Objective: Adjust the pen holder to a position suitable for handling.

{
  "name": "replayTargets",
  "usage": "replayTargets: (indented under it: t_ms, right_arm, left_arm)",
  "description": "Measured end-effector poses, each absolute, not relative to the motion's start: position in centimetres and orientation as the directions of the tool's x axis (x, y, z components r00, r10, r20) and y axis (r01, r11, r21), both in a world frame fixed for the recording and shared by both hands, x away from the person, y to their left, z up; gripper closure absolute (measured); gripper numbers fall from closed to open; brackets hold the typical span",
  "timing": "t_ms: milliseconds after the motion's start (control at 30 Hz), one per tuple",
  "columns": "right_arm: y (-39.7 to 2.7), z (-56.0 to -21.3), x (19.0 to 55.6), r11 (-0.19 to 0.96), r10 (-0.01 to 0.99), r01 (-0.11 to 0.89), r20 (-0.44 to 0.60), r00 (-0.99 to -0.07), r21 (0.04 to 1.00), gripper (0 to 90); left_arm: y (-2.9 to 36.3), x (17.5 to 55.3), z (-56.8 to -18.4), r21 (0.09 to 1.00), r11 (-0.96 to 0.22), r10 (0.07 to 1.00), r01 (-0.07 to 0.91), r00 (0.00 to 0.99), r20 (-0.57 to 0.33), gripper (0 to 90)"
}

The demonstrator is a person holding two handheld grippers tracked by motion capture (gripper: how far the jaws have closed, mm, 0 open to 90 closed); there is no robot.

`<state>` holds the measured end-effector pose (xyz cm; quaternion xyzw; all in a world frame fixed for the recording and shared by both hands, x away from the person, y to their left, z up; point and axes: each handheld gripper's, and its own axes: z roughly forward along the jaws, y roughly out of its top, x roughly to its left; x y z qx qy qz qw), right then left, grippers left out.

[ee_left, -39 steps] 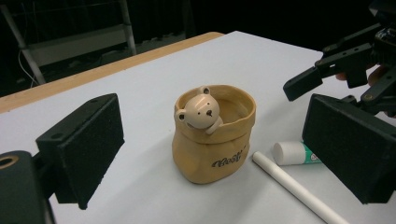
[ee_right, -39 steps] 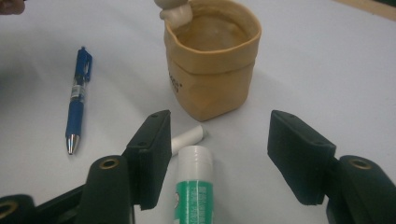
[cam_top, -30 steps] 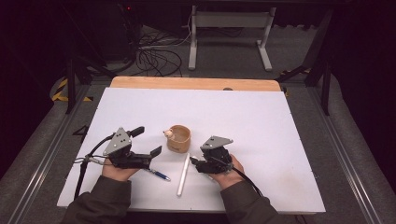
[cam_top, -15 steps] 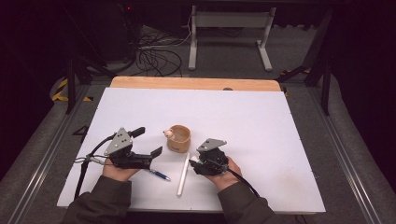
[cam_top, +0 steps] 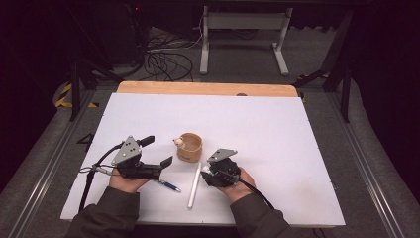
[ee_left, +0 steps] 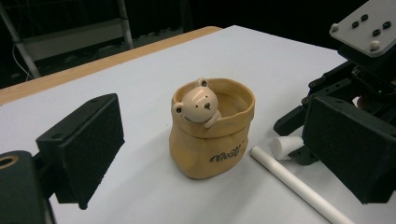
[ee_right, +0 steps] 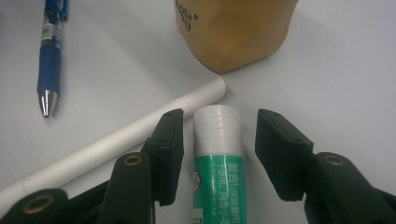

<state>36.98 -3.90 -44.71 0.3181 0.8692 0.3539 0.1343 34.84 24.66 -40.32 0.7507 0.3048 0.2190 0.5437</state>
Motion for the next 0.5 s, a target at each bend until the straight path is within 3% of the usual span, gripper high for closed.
replayTargets:
  t_ms: [500]
  right_arm:
    - [-3.76,-45.23,37.15,0.564,0.643,0.465,-0.008,-0.766,0.683,56.0]
  left_arm:
    - [24.64,34.89,-40.37,0.950,-0.220,0.692,0.220,0.722,-0.007,6.2]
